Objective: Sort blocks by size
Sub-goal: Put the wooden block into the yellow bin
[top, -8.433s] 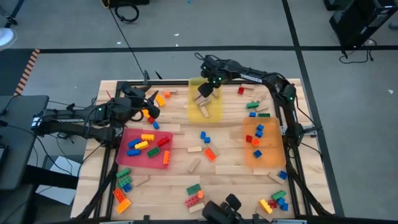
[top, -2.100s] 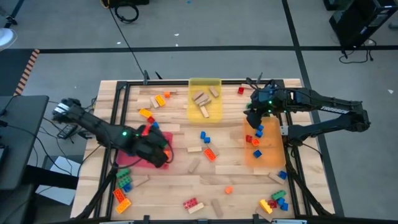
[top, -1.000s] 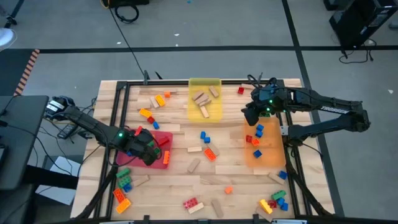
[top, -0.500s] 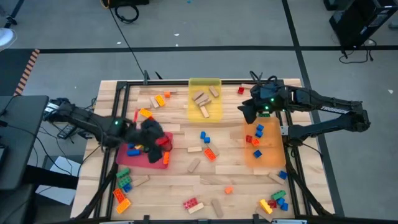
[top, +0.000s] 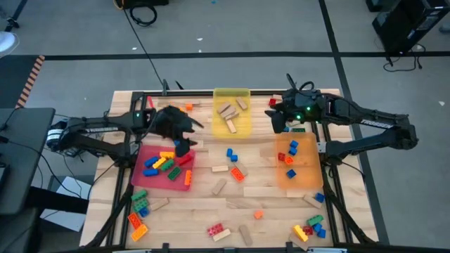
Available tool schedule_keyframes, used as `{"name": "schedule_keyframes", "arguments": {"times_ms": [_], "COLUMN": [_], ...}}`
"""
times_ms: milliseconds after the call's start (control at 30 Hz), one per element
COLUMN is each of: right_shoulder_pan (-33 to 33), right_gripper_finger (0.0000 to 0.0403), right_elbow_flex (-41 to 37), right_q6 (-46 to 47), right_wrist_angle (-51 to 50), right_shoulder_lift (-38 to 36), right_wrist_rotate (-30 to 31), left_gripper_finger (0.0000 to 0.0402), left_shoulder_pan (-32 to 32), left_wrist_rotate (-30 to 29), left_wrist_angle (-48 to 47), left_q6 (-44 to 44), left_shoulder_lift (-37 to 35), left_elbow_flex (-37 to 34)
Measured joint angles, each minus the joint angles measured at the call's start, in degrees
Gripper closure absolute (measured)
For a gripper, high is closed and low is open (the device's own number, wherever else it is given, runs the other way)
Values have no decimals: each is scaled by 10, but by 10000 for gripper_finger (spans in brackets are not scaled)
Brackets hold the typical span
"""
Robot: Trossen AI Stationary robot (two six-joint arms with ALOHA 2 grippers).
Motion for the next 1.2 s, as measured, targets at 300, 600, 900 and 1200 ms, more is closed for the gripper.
{"name": "schedule_keyframes", "arguments": {"times_ms": [300,600,900,1200], "right_shoulder_pan": [-80,-238,-374,-430], "right_gripper_finger": [165,100,85,113], "right_elbow_flex": [6,84,106,106], "right_q6": [-116,-43,56,92], "right_wrist_angle": [93,-17,-113,-195], "right_shoulder_lift": [89,236,308,352], "right_wrist_rotate": [24,-46,-52,-52], "left_gripper_finger": [122,122,122,122], "left_shoulder_pan": [95,128,152,158], "left_wrist_rotate": [7,7,-13,-50], "left_wrist_angle": [17,33,36,61], "left_q6": [27,24,5,-5], "left_shoulder_lift": [0,0,0,0], "left_elbow_flex": [-3,-4,-4,-4]}}
